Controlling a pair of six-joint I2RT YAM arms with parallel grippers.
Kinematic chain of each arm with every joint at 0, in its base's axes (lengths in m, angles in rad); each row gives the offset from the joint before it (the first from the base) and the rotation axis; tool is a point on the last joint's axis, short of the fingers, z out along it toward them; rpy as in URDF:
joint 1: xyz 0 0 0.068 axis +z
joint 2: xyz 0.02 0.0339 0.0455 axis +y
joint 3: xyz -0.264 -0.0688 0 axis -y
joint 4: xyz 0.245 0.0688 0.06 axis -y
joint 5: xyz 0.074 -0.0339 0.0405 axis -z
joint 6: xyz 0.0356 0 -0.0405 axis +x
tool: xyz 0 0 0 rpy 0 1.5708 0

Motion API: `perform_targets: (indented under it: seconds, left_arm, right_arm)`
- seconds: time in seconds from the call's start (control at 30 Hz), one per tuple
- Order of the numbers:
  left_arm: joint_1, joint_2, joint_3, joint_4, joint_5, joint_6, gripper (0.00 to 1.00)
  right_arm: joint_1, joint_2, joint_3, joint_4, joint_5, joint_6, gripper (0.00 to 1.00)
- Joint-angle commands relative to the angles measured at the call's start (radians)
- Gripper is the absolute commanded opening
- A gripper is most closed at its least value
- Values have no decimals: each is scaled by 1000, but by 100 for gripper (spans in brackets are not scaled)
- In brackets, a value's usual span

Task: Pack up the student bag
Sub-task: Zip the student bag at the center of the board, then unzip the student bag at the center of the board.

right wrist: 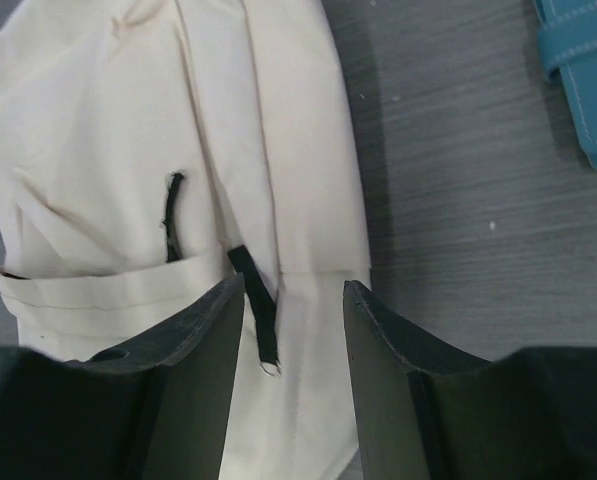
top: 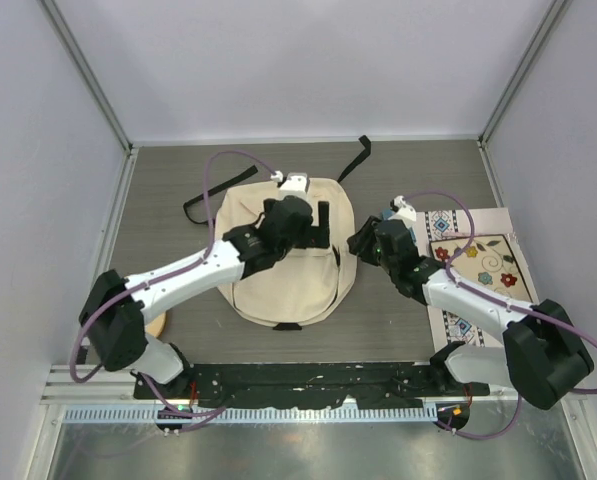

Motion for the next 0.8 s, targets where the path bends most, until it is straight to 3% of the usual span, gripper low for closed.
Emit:
perform_targets:
  seconds: [0.0,0.27,0.5,0.77]
  left_arm:
    - [37,154,168,-100,54,21,99]
    - [46,374,421,-265,22,9,90]
    - [46,460,489,-303,8,33,81]
    - [48,504,533,-327,-27,49,62]
  right_arm:
    - [-6,-92,-78,-15,31,85,49]
    - [-2,-241,-172,-53,38,116,46]
    - [-5,-295,-174,-74,21,110,42]
    - [-3,-295,-171,-76,8,108,38]
